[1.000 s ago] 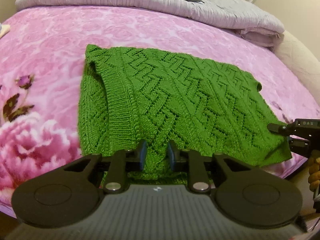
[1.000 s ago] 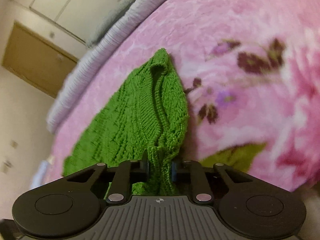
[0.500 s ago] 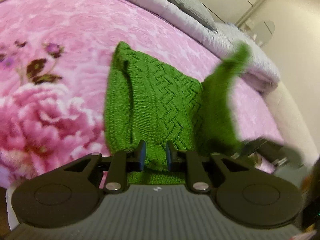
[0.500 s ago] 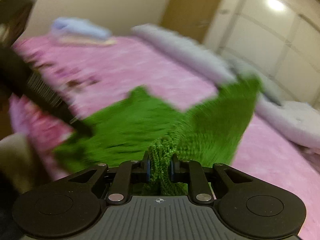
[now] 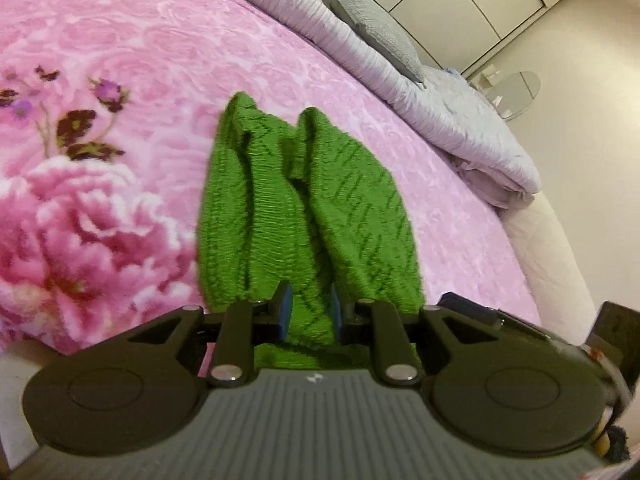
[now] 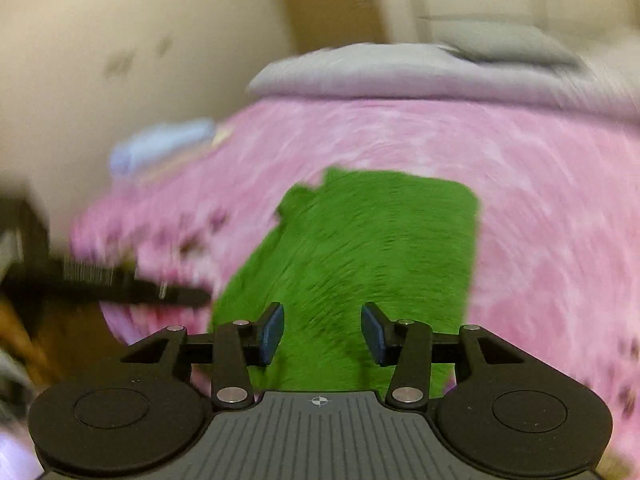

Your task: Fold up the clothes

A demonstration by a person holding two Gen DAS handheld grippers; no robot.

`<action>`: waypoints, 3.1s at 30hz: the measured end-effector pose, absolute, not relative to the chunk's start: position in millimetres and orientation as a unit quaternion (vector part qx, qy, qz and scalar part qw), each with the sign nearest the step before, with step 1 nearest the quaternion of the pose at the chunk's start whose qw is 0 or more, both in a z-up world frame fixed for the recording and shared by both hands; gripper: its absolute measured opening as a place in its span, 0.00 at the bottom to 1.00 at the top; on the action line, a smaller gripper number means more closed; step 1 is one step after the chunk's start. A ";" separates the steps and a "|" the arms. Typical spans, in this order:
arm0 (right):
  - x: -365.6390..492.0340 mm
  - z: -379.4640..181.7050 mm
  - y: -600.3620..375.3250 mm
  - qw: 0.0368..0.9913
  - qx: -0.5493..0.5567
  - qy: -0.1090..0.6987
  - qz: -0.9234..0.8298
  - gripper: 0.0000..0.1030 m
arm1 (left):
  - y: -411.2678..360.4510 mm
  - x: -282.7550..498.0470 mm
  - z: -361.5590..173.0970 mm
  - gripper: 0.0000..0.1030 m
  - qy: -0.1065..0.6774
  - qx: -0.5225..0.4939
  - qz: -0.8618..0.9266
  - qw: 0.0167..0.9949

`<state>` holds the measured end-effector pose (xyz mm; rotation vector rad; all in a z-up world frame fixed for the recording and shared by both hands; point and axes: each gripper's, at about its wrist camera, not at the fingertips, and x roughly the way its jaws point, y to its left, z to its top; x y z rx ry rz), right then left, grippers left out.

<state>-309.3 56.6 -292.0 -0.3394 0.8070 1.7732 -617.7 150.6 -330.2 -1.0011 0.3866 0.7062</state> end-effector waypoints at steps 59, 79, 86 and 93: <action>-284.5 -328.5 306.8 0.372 -0.312 0.344 0.804 0.45 | 357.5 -578.9 -369.2 0.10 0.209 -0.483 0.300 0.796; -306.3 -332.3 307.9 0.385 -0.345 0.319 0.795 0.45 | 352.8 -582.2 -381.5 0.11 0.209 -0.485 0.310 0.790; -293.1 -323.6 318.3 0.403 -0.317 0.325 0.795 0.45 | 352.4 -583.4 -382.8 0.11 0.207 -0.487 0.308 0.791; -278.8 -328.4 334.8 0.445 -0.320 0.335 0.766 0.45 | 354.0 -581.8 -382.8 0.12 0.210 -0.484 0.308 0.792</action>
